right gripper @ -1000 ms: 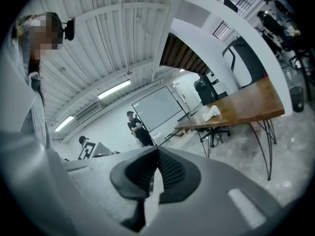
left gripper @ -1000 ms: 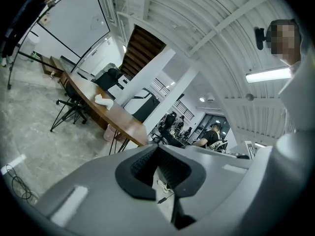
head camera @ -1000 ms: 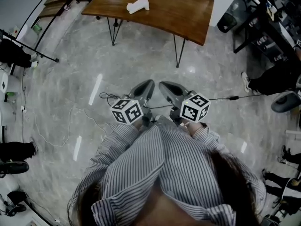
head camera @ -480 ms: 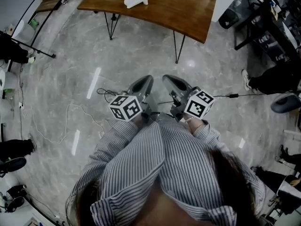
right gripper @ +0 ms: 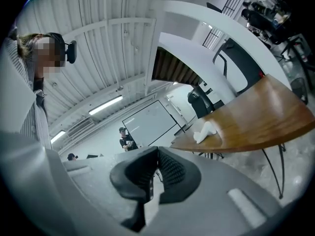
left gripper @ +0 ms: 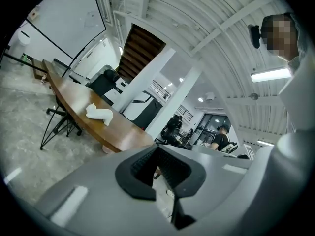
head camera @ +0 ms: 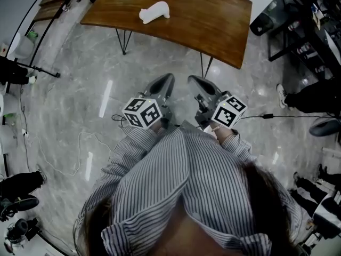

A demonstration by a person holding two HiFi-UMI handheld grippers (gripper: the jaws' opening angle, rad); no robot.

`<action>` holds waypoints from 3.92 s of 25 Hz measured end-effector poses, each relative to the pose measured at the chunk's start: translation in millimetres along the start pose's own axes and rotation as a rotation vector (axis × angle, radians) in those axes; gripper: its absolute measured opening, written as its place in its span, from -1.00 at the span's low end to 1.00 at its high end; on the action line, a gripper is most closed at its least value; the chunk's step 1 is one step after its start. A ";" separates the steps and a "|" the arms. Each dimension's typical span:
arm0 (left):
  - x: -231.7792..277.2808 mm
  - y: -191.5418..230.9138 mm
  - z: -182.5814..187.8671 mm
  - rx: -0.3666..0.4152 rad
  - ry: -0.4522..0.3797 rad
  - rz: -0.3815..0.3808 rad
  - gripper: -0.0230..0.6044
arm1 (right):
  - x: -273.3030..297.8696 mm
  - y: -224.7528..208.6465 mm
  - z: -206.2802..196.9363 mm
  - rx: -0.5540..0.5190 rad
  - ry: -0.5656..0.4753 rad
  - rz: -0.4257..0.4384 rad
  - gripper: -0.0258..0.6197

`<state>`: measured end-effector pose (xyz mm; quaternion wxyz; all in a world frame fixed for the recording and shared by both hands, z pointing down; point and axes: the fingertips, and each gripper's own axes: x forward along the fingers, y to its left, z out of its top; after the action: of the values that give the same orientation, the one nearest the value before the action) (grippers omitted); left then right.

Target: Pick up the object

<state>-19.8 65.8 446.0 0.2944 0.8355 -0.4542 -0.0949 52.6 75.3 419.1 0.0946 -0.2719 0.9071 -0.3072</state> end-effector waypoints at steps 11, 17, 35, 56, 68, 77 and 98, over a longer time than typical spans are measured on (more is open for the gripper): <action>109.4 122.1 127.4 0.061 0.062 -0.069 -0.92 | 174.7 -83.0 82.6 0.049 -0.050 -0.036 -0.91; 138.9 167.0 142.0 0.030 0.093 -0.028 -0.87 | 207.6 -114.2 90.2 0.124 -0.045 -0.071 -0.91; 222.1 236.9 161.9 0.270 0.356 -0.051 -0.16 | 253.8 -175.5 103.3 0.229 0.035 -0.046 -0.91; 281.0 314.2 91.4 0.853 1.009 -0.241 0.50 | 248.7 -226.7 85.1 0.409 0.036 -0.128 -0.91; 283.6 320.4 77.8 0.859 1.102 -0.208 0.53 | 233.4 -219.0 94.0 0.413 0.018 -0.151 -0.91; 286.0 327.2 82.3 0.779 1.069 -0.152 0.52 | 240.0 -216.4 91.2 0.403 0.039 -0.142 -0.91; 259.3 207.7 208.4 0.087 0.226 -0.124 0.52 | 250.4 -187.8 154.1 0.090 0.041 -0.068 -0.91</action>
<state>-106.9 -316.0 425.8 0.3006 0.8793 -0.3694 0.0017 -22.4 -265.3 410.0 0.0777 -0.2914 0.8844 -0.3563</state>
